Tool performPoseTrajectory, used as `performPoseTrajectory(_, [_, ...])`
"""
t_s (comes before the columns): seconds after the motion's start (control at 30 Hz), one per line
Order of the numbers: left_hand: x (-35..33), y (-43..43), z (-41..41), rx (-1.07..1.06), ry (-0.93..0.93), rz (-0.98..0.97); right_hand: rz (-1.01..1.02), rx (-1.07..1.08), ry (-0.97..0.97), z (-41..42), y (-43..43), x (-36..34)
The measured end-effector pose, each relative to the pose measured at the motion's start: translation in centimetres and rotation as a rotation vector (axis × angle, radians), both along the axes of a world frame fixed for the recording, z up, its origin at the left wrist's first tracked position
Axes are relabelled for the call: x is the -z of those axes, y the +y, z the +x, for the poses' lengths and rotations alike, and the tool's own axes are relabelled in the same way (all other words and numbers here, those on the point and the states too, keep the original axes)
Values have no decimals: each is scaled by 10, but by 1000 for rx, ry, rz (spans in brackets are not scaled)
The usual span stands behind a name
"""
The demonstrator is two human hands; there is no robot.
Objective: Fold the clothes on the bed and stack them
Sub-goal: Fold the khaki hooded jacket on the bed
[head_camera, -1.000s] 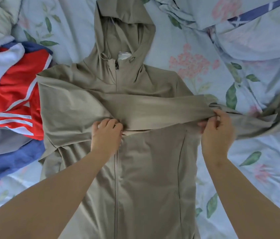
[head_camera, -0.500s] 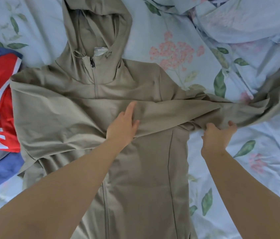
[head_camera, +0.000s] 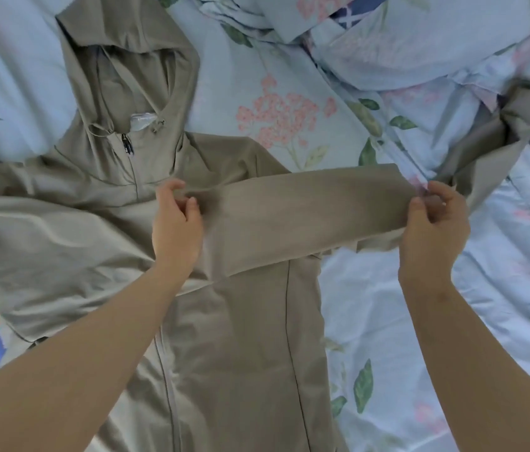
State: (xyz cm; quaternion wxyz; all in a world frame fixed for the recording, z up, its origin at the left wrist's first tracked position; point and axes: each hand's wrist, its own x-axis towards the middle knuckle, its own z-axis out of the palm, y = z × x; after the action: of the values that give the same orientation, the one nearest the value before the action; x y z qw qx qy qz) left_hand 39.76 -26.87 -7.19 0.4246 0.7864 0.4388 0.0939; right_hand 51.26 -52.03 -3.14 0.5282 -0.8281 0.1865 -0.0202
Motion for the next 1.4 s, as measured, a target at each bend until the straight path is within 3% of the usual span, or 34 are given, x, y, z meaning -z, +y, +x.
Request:
performPoseTrajectory(0.1, [9, -11, -4, 181, 147, -18, -141, -1, 269, -3, -5, 14])
performPoseTrajectory(0.2, [19, -25, -12, 450, 357, 128, -23, -31, 448, -10, -1, 31])
performPoseTrajectory(0.37, [22, -40, -26, 767, 610, 296, 94, -45, 526, -9, 2, 43])
performPoseTrajectory(0.57, [23, -31, -35, 833, 668, 317, 57, -39, 514, -5, 11, 42])
performPoseTrajectory(0.7, [19, -23, -42, 679, 531, 268, 182, 69, 332, -8, 26, 27])
performPoseTrajectory(0.8, [17, -11, -58, 509, 590, 288, 235, 129, 201, -10, 39, 13])
performPoseTrajectory(0.9, [17, 3, -64, 722, 800, 188, 200, 82, 89, -23, 60, 1])
performPoseTrajectory(0.97, [15, 12, -62, 778, 761, 83, 124, -64, 54, -42, 81, -2])
performPoseTrajectory(1.03, [8, 21, -60, 591, 530, -120, 60, -309, 67, -64, 105, -6])
performPoseTrajectory(1.13, [-8, 32, -59, 15, 99, -539, 148, -755, 204, -93, 134, -11])
performPoseTrajectory(1.23, [-19, 36, -56, -285, -5, -818, 165, -917, 265, -110, 136, -6])
performPoseTrajectory(1.3, [-16, 29, -57, -196, 53, -750, 114, -773, 249, -109, 125, -2])
performPoseTrajectory(1.4, [-5, 12, -57, 186, 248, -226, 13, -409, 295, -93, 97, 12])
